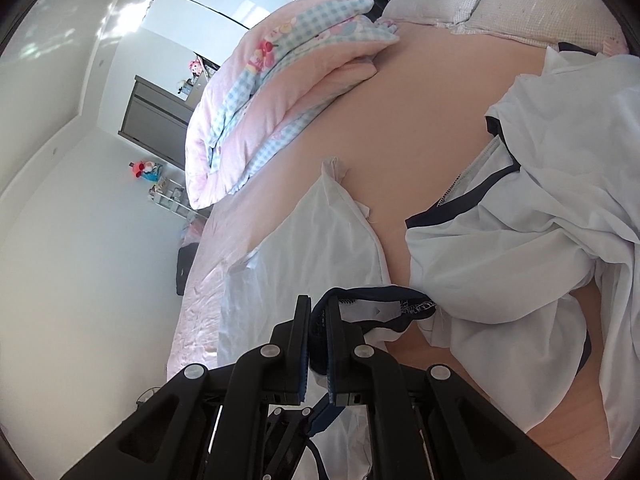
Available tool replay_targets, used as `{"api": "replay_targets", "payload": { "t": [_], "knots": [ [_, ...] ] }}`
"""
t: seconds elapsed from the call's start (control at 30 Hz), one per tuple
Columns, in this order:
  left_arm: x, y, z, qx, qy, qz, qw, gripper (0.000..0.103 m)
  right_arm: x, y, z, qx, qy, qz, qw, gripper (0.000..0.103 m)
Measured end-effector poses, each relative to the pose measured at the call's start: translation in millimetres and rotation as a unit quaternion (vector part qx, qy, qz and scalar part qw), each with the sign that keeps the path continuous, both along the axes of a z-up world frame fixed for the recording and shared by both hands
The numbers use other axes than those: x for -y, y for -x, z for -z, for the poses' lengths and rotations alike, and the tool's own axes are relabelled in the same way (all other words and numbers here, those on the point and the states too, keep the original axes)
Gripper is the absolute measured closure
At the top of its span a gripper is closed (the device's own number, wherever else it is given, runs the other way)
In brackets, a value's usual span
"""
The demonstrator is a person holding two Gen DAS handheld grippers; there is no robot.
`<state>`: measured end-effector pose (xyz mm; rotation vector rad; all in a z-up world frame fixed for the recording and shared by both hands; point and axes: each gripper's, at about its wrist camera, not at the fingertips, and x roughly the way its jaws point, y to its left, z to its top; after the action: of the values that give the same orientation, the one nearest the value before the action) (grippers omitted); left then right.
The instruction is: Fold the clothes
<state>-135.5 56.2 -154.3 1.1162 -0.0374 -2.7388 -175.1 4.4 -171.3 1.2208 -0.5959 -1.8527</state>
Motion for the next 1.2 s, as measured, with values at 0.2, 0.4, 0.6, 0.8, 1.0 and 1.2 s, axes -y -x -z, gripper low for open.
{"api": "replay_targets", "payload": {
  "t": [0.2, 0.4, 0.6, 0.8, 1.0, 1.2],
  "knots": [
    [-2.7, 11.0, -2.8, -0.015, 0.054, 0.022, 0.9982, 0.067, 0.1, 2.1, -1.4, 0.005, 0.001, -0.005, 1.000, 0.099],
    [30.5, 24.5, 9.4, 0.024, -0.041, 0.012, 0.9988, 0.097, 0.7, 6.8, 7.1, 0.026, 0.001, -0.010, 1.000, 0.099],
    [65.7, 20.4, 6.3, 0.029, -0.193, -0.023, 0.9805, 0.098, -1.3, 6.5, 9.1, 0.031, -0.027, -0.021, 0.999, 0.096],
    [78.6, 19.4, -2.6, 0.033, -0.225, -0.030, 0.9734, 0.098, -15.5, 11.1, 27.6, 0.095, -0.032, -0.003, 0.995, 0.075],
    [93.1, 25.3, 4.3, 0.033, -0.251, -0.033, 0.9668, 0.098, -31.8, 17.0, 55.4, 0.180, 0.000, 0.038, 0.983, 0.051],
    [103.1, 37.7, 21.2, 0.032, -0.256, -0.036, 0.9654, 0.099, -22.4, 25.0, 76.9, 0.274, 0.030, 0.054, 0.960, 0.051]
  ]
}}
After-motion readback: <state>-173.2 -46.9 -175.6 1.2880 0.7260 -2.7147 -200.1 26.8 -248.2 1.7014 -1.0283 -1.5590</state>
